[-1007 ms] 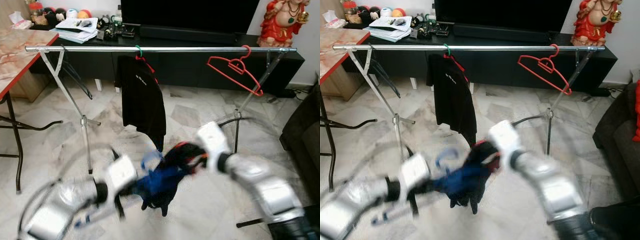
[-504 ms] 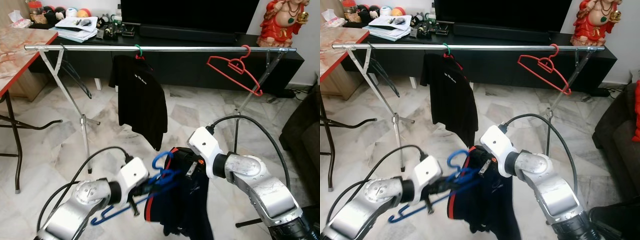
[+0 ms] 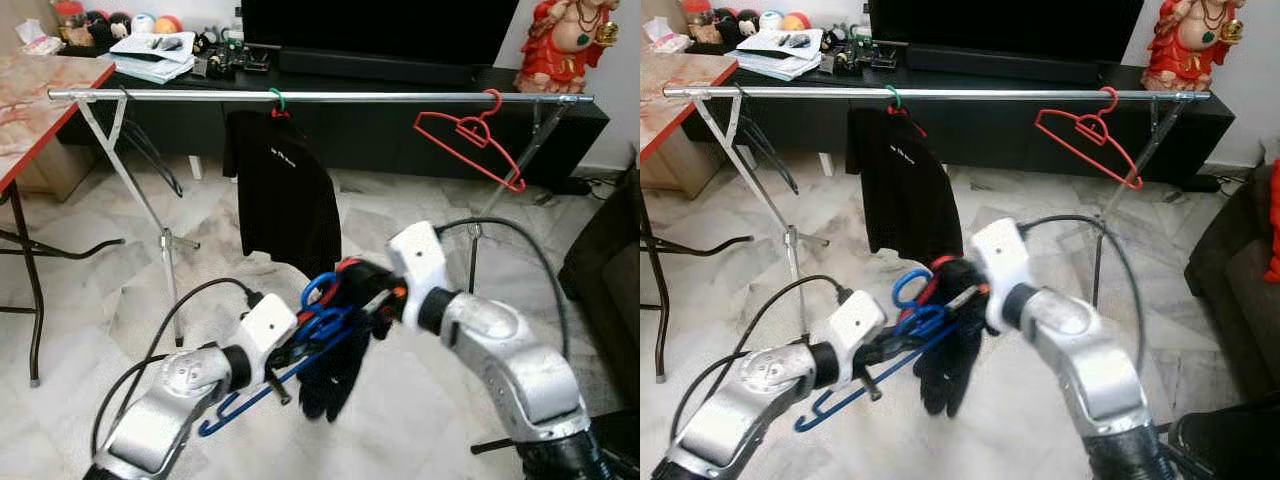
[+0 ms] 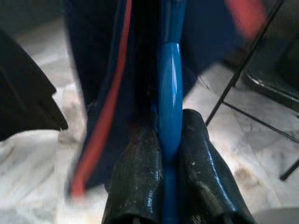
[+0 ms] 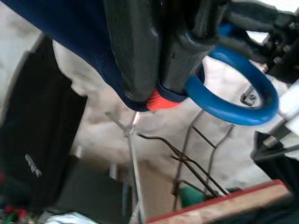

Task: Hang hanger

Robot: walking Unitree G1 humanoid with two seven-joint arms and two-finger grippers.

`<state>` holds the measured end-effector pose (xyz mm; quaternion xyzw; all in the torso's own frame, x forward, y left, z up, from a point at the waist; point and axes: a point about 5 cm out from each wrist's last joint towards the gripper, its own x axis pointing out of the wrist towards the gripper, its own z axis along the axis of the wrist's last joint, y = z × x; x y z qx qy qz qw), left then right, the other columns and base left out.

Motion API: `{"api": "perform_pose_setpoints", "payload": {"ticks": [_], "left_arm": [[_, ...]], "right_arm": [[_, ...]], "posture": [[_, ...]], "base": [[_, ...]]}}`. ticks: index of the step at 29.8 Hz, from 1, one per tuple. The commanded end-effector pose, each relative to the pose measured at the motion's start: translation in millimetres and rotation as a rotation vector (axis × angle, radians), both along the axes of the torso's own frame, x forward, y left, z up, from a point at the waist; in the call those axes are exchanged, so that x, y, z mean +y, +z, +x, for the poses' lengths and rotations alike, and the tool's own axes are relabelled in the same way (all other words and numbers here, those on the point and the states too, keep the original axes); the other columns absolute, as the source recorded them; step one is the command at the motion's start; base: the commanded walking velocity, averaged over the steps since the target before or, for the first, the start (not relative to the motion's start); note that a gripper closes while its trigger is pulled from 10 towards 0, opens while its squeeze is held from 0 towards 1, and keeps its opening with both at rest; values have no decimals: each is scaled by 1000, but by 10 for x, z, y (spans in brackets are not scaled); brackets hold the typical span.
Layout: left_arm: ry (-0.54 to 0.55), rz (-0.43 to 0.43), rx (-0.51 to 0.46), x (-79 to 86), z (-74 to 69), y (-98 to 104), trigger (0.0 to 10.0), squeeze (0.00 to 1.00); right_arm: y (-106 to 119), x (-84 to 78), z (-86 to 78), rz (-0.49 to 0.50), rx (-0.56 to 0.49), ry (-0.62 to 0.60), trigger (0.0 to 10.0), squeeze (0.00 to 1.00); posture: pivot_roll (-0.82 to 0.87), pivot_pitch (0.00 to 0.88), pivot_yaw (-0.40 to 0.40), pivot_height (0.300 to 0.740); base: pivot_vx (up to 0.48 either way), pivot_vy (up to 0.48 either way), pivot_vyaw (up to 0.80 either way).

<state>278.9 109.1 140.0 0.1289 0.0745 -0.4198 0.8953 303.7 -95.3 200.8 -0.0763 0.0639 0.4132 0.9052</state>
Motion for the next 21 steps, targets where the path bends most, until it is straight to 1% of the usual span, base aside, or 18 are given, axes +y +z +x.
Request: {"api": "perform_pose_setpoints", "payload": {"ticks": [1,2,5,6,7,8,9,10,13,14,15,17,19,21], "left_arm": [[-13,-29,-11,-49,19,37,10000,0],[-13,-29,-11,-49,19,37,10000,0],[-19,-66,-5,-85,23,55,10000,0],[-17,-73,-11,-102,30,64,10000,0],[-17,-73,-11,-102,30,64,10000,0],[-12,-79,-13,-109,39,68,10000,0],[0,-107,-21,-131,62,94,10000,0],[0,-107,-21,-131,62,94,10000,0],[19,-143,-38,-145,89,136,10000,0],[29,-153,-42,-142,99,146,10000,0],[27,-156,-36,-124,100,148,10000,0],[8,-147,-26,-110,81,132,10000,0],[4,-142,-25,-105,74,127,10000,0],[4,-143,-21,-93,63,119,10000,0]], "right_arm": [[40,69,-86,8,-18,78,10000,0],[40,69,-86,8,-18,78,10000,0],[34,82,-102,3,-9,98,10000,0],[34,118,-139,4,-9,137,10000,0],[34,118,-139,4,-9,137,10000,0],[35,143,-167,6,-11,165,10000,0],[40,187,-236,9,-16,223,10000,0],[40,187,-236,9,-16,223,10000,0],[50,190,-287,21,-21,258,10000,0],[51,170,-280,24,-21,249,10000,0],[29,40,-194,-2,-17,179,10000,0],[19,-79,-121,-25,-17,120,10000,0],[22,-106,-103,-27,-17,105,10000,0],[25,-176,-47,-36,-15,47,10000,0]], "posture": [[-17,156,-65,740],[-17,156,-65,740],[-19,157,-66,740],[-20,157,-67,740],[-20,157,-67,740],[-17,158,-67,740],[-16,159,-67,740],[-16,159,-67,740],[-16,160,-68,740],[-16,160,-68,740],[-19,161,-67,740],[-18,161,-67,740],[-18,161,-67,740],[-20,161,-67,740]], "base": [[0,0,0],[0,0,0],[0,0,0],[0,0,0],[0,0,0],[0,0,0],[0,0,0],[0,0,0],[0,0,0],[0,0,0],[0,0,0],[0,0,0],[0,0,0],[0,0,0]]}}
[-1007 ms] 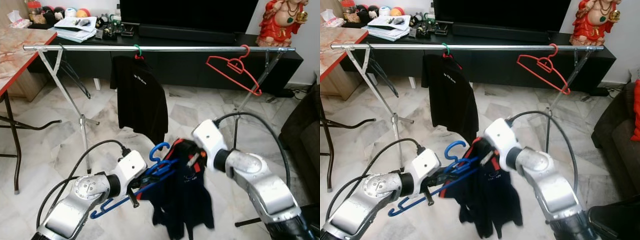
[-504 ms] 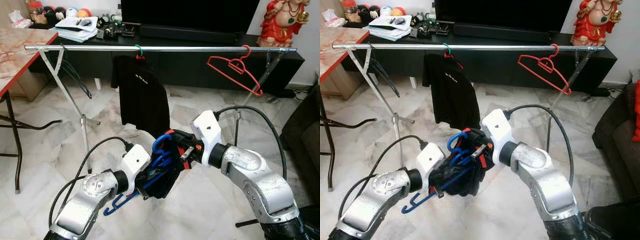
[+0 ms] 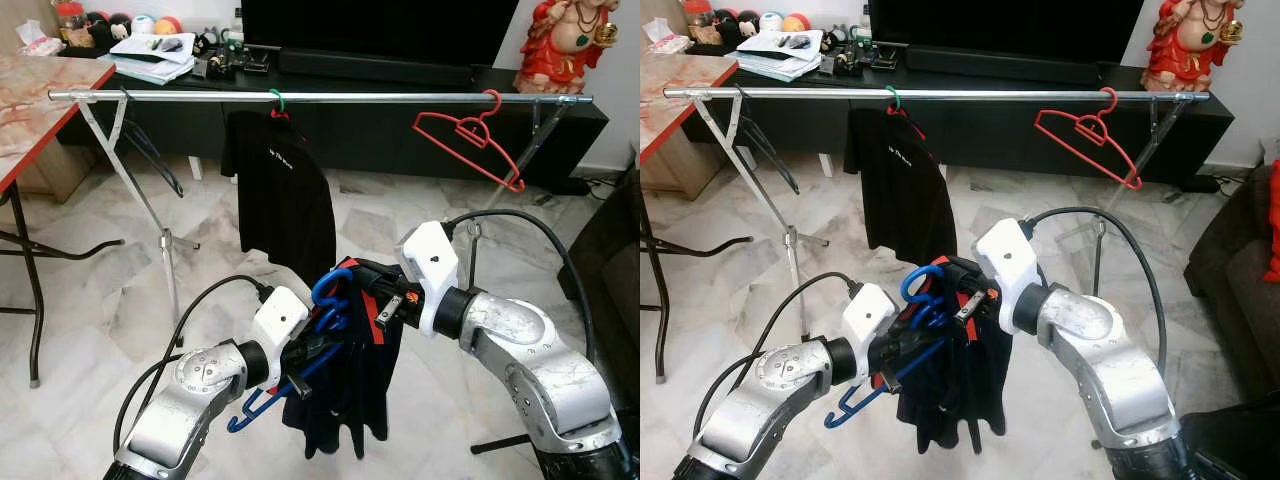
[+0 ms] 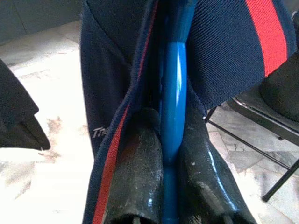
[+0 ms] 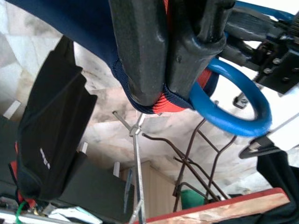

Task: Hang hanger

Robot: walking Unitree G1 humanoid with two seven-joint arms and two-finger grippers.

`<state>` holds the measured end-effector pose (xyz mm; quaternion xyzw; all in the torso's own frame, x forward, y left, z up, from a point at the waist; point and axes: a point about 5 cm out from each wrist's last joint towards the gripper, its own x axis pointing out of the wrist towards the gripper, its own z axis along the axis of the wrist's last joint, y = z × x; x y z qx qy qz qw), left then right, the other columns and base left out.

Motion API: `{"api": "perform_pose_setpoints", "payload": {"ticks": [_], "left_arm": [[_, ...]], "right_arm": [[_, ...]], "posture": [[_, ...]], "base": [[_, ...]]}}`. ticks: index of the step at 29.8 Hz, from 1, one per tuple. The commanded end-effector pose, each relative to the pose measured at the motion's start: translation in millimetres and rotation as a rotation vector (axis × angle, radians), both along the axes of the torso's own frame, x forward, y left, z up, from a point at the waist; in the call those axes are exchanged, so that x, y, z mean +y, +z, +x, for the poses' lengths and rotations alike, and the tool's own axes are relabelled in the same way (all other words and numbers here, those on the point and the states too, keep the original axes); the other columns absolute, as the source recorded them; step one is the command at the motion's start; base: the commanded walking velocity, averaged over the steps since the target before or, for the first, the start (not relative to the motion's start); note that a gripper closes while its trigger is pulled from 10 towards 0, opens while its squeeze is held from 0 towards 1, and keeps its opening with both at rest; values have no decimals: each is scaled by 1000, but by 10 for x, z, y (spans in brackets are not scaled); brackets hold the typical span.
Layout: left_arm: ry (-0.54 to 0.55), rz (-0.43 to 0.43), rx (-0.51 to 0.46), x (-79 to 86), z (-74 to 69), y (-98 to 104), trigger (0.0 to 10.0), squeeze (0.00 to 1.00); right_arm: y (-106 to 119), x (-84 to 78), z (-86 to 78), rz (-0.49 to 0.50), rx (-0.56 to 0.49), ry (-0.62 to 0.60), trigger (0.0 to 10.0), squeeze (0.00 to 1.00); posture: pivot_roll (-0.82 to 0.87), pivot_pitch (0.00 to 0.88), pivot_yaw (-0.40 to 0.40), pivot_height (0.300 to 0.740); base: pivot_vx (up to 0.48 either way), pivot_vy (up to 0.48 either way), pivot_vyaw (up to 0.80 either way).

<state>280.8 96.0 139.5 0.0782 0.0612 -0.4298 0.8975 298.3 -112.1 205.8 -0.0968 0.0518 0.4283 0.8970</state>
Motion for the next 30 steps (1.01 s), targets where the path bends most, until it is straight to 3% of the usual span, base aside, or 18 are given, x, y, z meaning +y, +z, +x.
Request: {"api": "perform_pose_setpoints", "payload": {"ticks": [1,13,22,26,28,30], "left_arm": [[13,-41,-38,39,34,121,10000,0],[-48,-53,-21,1,-27,136,10000,0],[5,-86,-40,-10,36,146,10000,0],[49,-113,-62,10,91,193,10000,0],[80,-153,-77,42,127,251,10000,0],[79,-156,-76,45,128,255,10000,0]], "right_arm": [[-29,-29,25,-13,22,-12,10000,0],[-168,-16,39,-44,60,-40,10000,0],[73,66,-149,52,18,130,10000,0],[30,13,-190,-11,17,141,10000,0],[-48,-129,-152,-75,34,55,10000,0],[-69,-157,-146,-91,37,43,10000,0]], "posture": [[-20,160,-68,740],[-15,159,-68,740],[-23,159,-72,740],[-21,158,-75,740],[-29,158,-73,740],[-31,158,-73,740]], "base": [[0,0,0],[0,0,0],[0,0,0],[0,0,0],[0,0,0],[0,0,0]]}}
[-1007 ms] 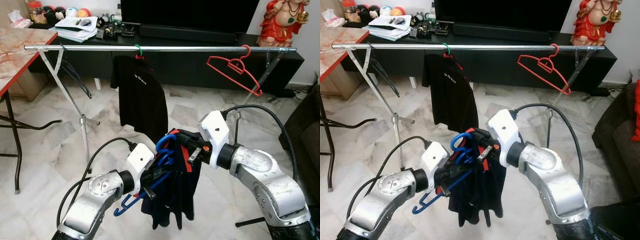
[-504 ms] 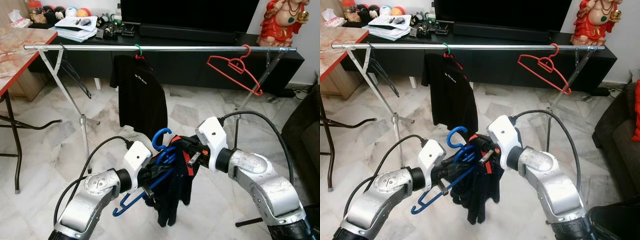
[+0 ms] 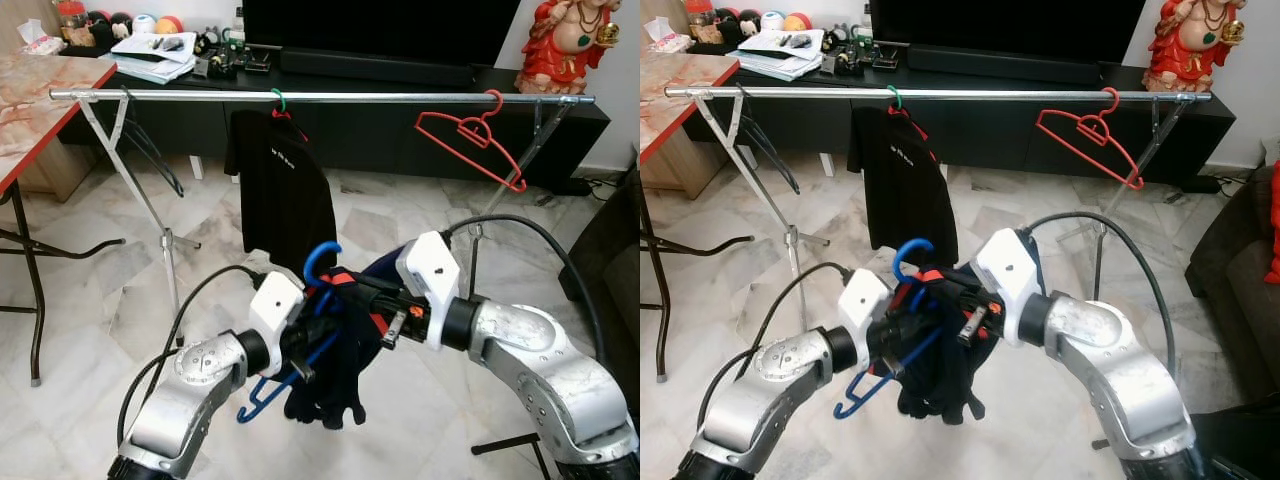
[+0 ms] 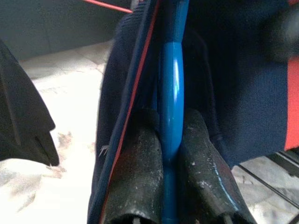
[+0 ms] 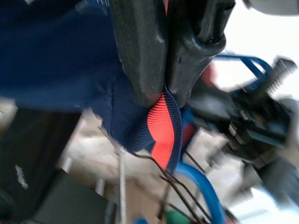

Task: Hang hanger

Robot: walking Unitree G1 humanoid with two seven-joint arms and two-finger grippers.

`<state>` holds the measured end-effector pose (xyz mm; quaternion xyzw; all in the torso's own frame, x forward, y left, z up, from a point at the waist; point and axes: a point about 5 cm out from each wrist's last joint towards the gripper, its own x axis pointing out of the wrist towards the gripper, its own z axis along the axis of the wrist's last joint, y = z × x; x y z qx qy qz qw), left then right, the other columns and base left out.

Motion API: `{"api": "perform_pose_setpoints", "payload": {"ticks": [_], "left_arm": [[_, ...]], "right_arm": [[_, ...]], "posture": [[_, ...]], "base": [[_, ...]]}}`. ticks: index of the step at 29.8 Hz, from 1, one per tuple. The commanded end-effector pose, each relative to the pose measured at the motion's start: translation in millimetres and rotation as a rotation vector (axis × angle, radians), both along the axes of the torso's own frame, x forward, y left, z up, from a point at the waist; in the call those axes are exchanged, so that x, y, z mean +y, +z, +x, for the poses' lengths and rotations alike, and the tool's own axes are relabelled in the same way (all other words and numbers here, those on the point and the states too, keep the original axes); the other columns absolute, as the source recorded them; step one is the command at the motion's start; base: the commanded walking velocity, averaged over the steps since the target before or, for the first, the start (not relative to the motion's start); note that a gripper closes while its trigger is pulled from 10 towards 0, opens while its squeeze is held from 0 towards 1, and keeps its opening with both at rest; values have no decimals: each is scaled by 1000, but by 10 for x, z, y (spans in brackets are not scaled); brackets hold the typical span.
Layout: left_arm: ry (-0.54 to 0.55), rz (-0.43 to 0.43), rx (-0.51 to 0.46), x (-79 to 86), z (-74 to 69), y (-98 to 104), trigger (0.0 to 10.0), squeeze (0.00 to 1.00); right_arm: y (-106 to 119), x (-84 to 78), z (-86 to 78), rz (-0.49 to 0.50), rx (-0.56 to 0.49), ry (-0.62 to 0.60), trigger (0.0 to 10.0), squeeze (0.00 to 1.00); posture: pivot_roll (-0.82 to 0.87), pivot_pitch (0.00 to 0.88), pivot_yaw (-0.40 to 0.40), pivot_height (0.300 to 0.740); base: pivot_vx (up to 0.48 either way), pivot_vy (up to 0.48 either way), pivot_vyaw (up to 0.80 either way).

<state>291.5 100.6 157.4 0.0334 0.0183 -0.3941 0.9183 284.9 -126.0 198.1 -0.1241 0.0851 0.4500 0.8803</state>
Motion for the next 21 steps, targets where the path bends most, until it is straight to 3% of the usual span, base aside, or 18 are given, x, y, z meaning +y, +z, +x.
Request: {"api": "perform_pose_setpoints", "payload": {"ticks": [1,14,15,16,17,21], "left_arm": [[-6,-38,-31,-5,19,75,10000,0],[-126,-46,17,-139,-98,28,10000,0],[-131,-43,20,-145,-106,16,10000,0],[-131,-44,21,-148,-109,12,10000,0],[-130,-45,22,-149,-108,11,10000,0],[-124,-49,19,-145,-101,14,10000,0]], "right_arm": [[0,-25,-11,-15,-2,-11,10000,0],[35,116,20,30,-22,-13,10000,0],[45,129,18,34,-24,-7,10000,102],[50,135,11,35,-26,0,10000,612],[51,139,7,34,-26,5,10000,1000],[47,144,-5,25,-24,16,10000,1000]], "posture": [[-31,158,-73,740],[-28,145,-70,740],[-28,145,-70,740],[-29,144,-71,740],[-28,145,-72,740],[-28,149,-74,740]], "base": [[0,0,0],[0,0,0],[0,0,0],[0,0,0],[0,0,0],[0,0,0]]}}
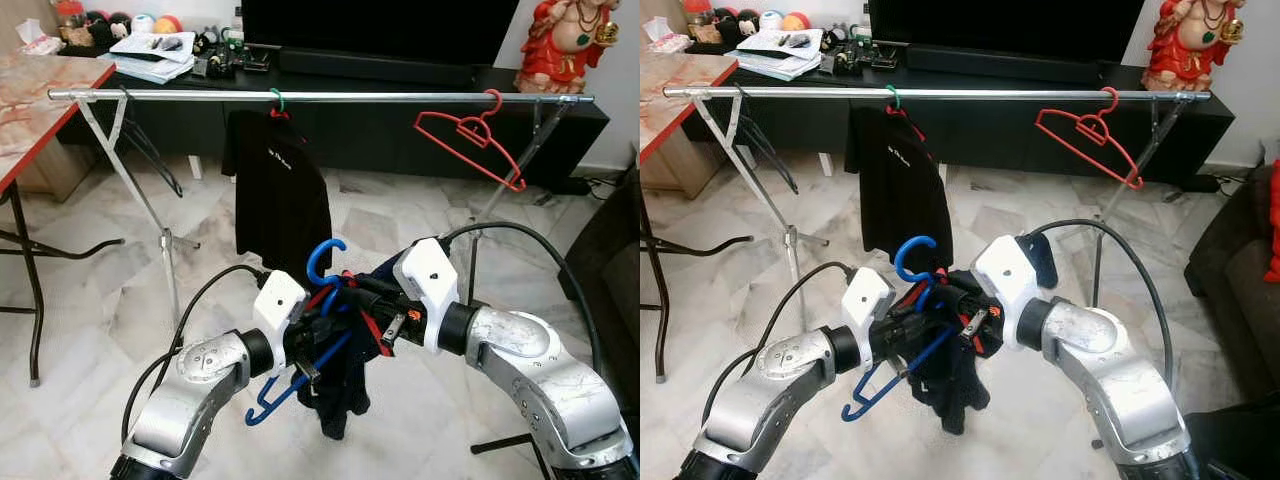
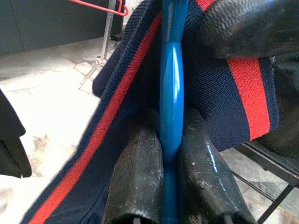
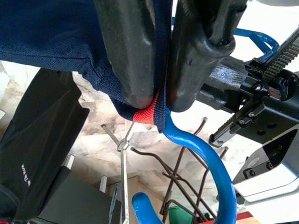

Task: Hang hanger

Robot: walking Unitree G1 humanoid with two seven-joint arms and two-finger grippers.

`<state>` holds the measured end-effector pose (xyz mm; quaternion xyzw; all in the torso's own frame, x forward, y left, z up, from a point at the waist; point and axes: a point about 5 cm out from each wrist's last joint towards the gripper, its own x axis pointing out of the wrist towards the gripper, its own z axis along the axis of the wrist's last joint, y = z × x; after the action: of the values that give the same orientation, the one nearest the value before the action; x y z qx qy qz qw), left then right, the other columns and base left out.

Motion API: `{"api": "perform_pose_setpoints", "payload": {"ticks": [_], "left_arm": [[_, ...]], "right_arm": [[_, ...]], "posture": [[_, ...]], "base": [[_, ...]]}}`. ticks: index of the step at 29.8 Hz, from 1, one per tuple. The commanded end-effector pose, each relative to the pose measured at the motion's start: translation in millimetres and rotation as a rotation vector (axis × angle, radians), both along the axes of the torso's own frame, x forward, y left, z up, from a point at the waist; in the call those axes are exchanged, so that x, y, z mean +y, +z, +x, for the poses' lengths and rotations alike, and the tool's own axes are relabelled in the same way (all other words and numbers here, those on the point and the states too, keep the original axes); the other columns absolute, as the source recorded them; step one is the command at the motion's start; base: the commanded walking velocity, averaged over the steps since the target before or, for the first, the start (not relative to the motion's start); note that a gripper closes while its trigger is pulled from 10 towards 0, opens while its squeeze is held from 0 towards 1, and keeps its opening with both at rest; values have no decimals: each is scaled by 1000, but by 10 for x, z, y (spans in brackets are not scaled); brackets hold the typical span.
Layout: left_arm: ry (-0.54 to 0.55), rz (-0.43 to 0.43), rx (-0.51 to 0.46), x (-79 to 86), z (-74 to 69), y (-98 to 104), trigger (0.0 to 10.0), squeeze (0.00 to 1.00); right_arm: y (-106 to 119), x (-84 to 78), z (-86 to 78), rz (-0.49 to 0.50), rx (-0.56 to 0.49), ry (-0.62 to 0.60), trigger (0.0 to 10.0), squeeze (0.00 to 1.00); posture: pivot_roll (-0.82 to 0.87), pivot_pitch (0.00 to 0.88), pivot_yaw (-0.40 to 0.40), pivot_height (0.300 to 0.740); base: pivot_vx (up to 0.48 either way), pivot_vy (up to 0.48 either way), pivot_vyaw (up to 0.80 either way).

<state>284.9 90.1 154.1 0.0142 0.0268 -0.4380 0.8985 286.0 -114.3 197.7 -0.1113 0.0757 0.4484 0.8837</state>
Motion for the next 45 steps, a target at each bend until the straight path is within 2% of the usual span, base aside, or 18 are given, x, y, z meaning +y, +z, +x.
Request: {"api": "perform_pose_setpoints", "payload": {"ticks": [1,4,8,18,27,28,29,32,33,35,36,39,40,43,44,45], "left_arm": [[-9,-27,-18,-28,-18,50,10000,0],[10,-34,-18,-13,0,53,10000,0],[23,-41,-19,-12,15,53,10000,0],[34,-63,-24,-27,32,63,10000,0],[75,-66,-28,24,65,46,10000,0],[77,-64,-27,33,67,38,10000,0],[81,-59,-24,48,70,23,10000,0],[81,-37,-22,68,69,-7,10000,0],[69,-20,-21,80,54,-27,10000,0],[62,-12,-20,96,45,-39,10000,0],[51,7,-22,123,32,-55,10000,0],[25,36,-20,141,7,-85,10000,0],[-6,50,-9,146,-23,-106,10000,0],[-61,76,5,149,-75,-125,10000,0],[-94,87,2,145,-100,-125,10000,0],[-104,89,1,143,-109,-125,10000,0]], "right_arm": [[42,19,-20,-21,-18,21,10000,1000],[30,5,-21,-43,-20,17,10000,1000],[-20,-41,-7,-125,-30,-1,10000,1000],[-19,-31,-47,-159,-31,27,10000,1000],[-8,-138,-198,-279,-40,67,10000,1000],[6,-160,-211,-287,-42,69,10000,961],[30,-207,-219,-299,-46,61,10000,0],[73,-322,-185,-332,-63,12,10000,0],[154,-453,-121,-341,-86,-57,10000,0],[227,-543,-71,-339,-105,-100,10000,0],[316,-666,3,-351,-134,-158,10000,0],[399,-805,93,-375,-172,-224,10000,0],[463,-872,161,-372,-213,-248,10000,0],[524,-851,200,-316,-259,-168,10000,0],[496,-771,140,-280,-258,-22,10000,0],[483,-749,115,-276,-260,26,10000,0]], "posture": [[-29,152,-75,740],[-30,154,-75,740],[-35,156,-76,740],[-40,156,-79,740],[-48,158,-81,740],[-51,158,-82,740],[-52,157,-83,740],[-55,156,-83,740],[-54,156,-82,740],[-57,155,-82,740],[-58,154,-82,740],[-53,152,-84,740],[-54,153,-83,740],[-49,151,-83,740],[-52,150,-84,740],[-52,150,-84,740]], "base": [[0,0,0],[0,0,0],[0,0,0],[0,0,0],[0,0,0],[0,0,0],[0,0,0],[0,0,0],[0,0,0],[0,0,0],[0,0,0],[0,0,0],[0,0,0],[0,0,0],[0,0,0],[0,0,0]]}}
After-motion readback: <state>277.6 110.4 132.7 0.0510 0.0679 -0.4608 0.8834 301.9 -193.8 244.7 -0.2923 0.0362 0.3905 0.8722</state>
